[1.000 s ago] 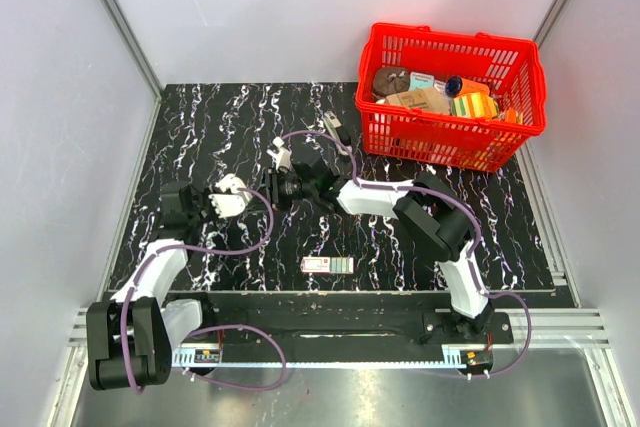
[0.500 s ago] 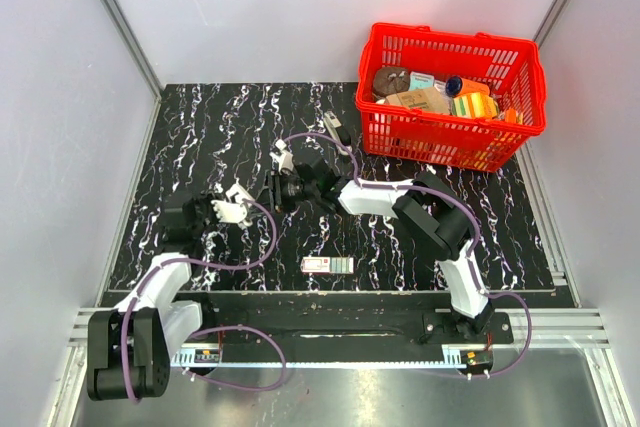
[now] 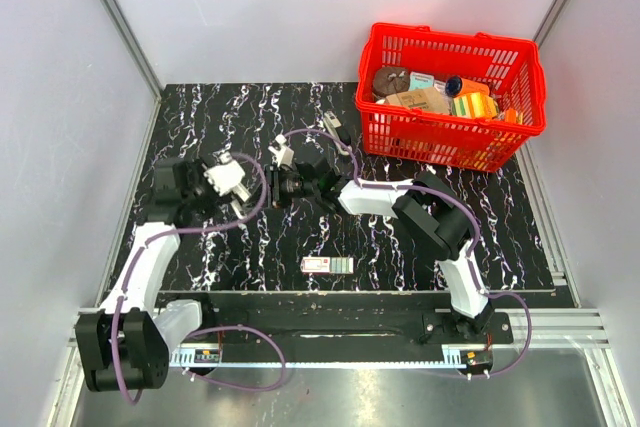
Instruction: Unload the staples from the stapler
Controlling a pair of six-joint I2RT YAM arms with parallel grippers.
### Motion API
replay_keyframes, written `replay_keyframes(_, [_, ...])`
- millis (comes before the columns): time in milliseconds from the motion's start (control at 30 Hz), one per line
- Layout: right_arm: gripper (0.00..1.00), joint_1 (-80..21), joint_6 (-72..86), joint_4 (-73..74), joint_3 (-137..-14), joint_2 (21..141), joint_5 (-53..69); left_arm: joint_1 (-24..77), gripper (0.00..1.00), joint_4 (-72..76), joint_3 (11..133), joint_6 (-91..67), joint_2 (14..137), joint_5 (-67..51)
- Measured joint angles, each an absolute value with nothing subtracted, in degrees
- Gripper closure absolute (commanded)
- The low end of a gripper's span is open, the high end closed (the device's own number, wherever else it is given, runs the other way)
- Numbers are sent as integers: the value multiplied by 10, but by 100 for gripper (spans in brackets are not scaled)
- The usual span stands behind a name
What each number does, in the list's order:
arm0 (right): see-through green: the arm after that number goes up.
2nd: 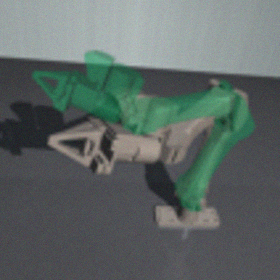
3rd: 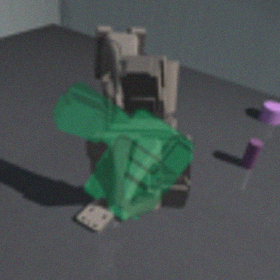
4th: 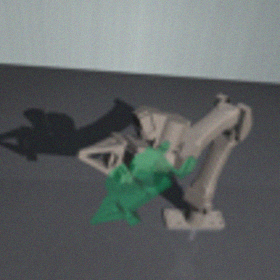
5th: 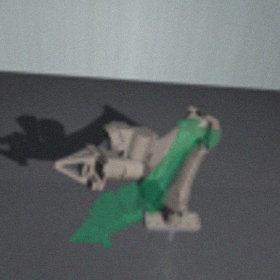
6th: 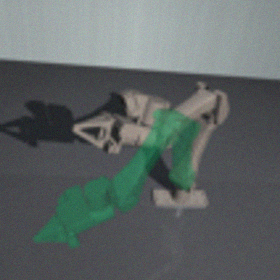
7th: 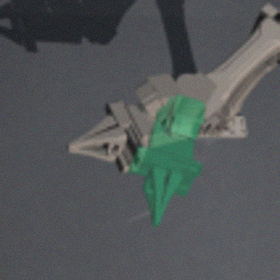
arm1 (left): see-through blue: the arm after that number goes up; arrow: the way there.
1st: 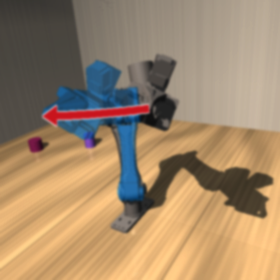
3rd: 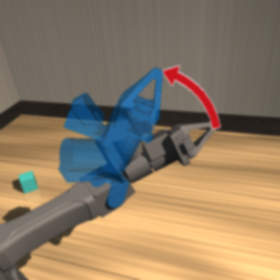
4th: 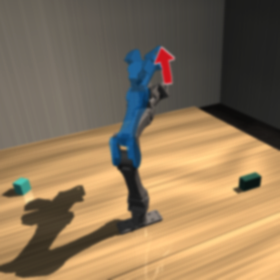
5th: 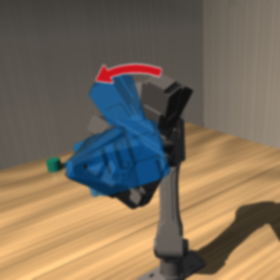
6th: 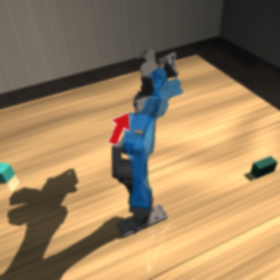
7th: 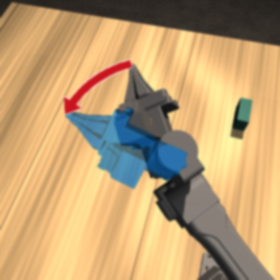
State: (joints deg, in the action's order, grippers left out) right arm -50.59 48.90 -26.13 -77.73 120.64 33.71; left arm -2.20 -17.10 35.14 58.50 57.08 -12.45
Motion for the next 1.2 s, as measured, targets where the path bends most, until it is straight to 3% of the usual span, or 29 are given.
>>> replay_keyframes(100, [100, -506, 489, -264, -776, 1206, 325, -38, 15, -247, 417, 502, 585, -211])
replay_keyframes(267, [100, -506, 488, -263, -776, 1202, 298, -45, 15, -337, 422, 438, 587, -305])
replay_keyframes(633, [100, -512, 499, -273, -772, 1166, 218, -45, 18, -369, 416, 352, 587, -388])
replay_keyframes(800, [100, -524, 509, -275, -772, 1166, 210, -46, 27, -340, 416, 314, 587, -395])
replay_keyframes(967, [100, -531, 521, -287, -771, 1166, 208, -60, 49, -298, 406, 289, 585, -391])
replay_keyframes(1200, [100, -533, 528, -293, -768, 1166, 201, -70, 64, -277, 398, 277, 585, -390])
